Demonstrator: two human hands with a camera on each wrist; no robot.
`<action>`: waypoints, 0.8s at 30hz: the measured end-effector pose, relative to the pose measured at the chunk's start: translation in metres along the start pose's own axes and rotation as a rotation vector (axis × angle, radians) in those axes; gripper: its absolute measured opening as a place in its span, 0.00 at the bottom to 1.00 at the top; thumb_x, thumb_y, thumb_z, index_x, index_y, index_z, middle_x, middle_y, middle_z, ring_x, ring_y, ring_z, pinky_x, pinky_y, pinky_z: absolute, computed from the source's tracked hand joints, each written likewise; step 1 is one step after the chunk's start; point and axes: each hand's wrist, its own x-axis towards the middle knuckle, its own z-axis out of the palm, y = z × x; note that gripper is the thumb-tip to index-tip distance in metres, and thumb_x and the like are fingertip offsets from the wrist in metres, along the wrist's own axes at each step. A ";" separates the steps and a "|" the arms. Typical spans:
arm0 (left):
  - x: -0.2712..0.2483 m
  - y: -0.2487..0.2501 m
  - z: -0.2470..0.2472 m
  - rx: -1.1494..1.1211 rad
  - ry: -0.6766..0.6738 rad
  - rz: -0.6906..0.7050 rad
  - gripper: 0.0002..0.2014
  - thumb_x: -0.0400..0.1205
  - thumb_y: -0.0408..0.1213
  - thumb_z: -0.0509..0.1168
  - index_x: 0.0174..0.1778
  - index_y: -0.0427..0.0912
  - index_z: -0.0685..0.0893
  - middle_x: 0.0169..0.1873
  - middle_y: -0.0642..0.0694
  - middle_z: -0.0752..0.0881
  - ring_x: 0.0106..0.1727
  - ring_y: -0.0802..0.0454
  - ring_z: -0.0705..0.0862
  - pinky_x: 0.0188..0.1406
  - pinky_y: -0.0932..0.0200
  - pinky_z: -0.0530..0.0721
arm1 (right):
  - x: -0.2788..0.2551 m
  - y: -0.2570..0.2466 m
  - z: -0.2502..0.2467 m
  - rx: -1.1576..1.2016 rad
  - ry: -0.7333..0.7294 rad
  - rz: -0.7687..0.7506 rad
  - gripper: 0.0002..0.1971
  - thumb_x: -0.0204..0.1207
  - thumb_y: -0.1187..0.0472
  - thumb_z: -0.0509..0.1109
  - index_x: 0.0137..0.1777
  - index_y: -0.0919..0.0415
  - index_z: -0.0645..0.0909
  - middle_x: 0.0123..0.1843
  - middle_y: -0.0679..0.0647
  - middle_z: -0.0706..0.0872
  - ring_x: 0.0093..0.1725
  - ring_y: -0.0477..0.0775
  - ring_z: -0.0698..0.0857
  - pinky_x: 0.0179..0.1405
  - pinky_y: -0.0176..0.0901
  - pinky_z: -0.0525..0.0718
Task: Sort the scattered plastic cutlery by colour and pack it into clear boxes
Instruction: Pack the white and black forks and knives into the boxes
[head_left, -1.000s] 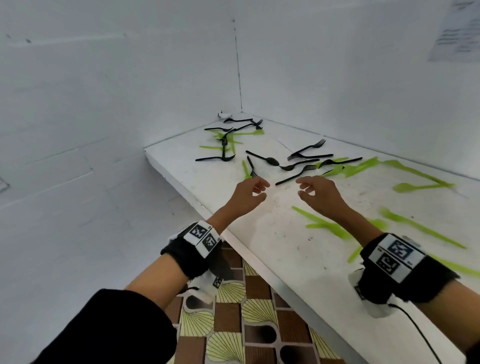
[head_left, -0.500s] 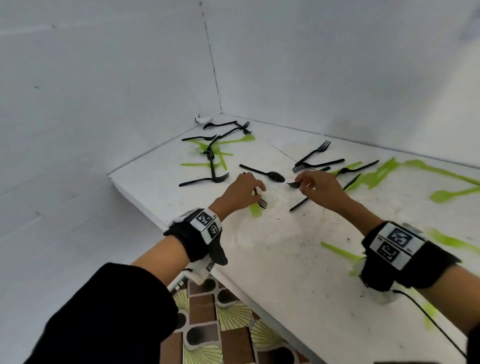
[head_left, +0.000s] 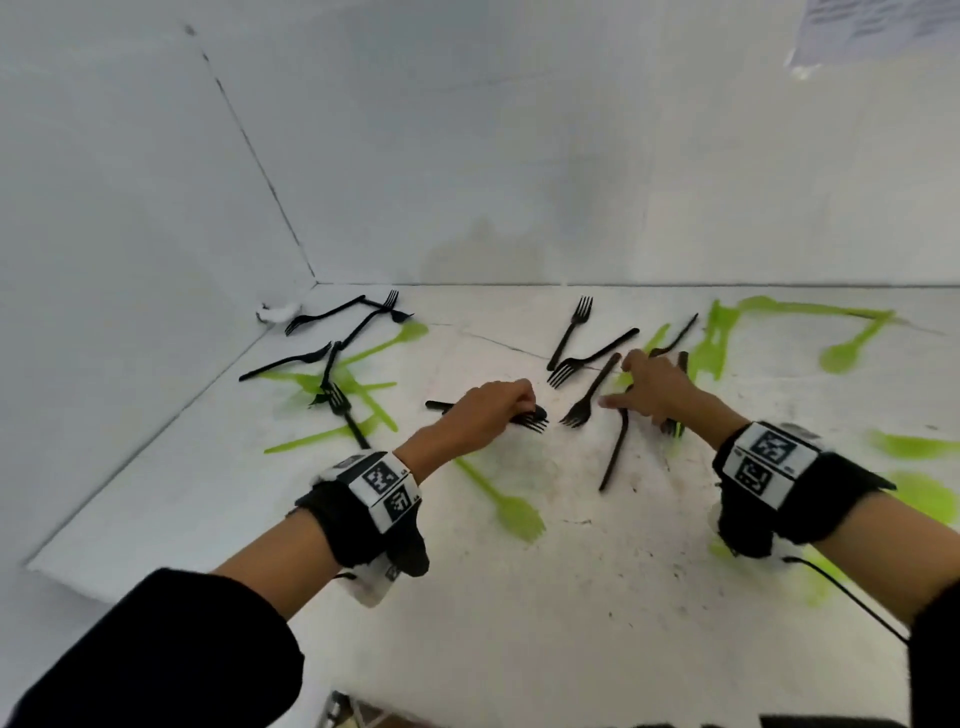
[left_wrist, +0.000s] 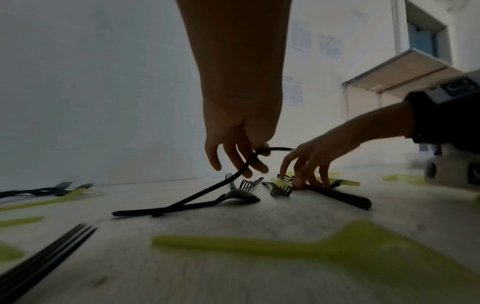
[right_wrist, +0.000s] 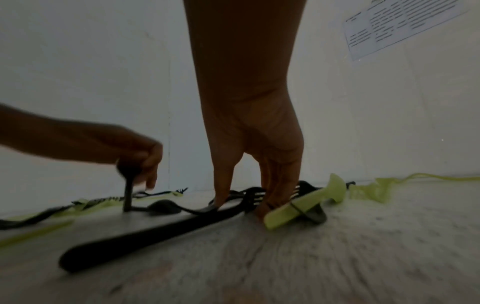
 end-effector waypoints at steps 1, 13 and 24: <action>0.007 0.001 -0.003 -0.109 0.029 0.017 0.06 0.87 0.33 0.54 0.46 0.40 0.75 0.40 0.40 0.81 0.39 0.47 0.76 0.39 0.56 0.68 | 0.001 0.000 0.004 -0.025 -0.022 0.025 0.36 0.72 0.50 0.75 0.73 0.68 0.63 0.66 0.68 0.76 0.63 0.67 0.79 0.50 0.48 0.78; 0.087 0.011 -0.008 -0.148 -0.262 0.417 0.10 0.78 0.33 0.69 0.55 0.43 0.83 0.42 0.49 0.80 0.41 0.57 0.75 0.44 0.68 0.71 | -0.013 0.005 -0.033 0.762 0.347 0.128 0.27 0.73 0.74 0.69 0.72 0.68 0.67 0.40 0.55 0.77 0.38 0.53 0.81 0.22 0.31 0.83; 0.115 0.012 0.012 0.124 -0.392 0.584 0.14 0.70 0.36 0.77 0.50 0.51 0.86 0.38 0.56 0.77 0.43 0.61 0.74 0.38 0.70 0.71 | -0.019 0.035 -0.070 0.571 0.321 0.110 0.10 0.76 0.70 0.60 0.45 0.61 0.82 0.35 0.52 0.78 0.30 0.46 0.75 0.28 0.30 0.77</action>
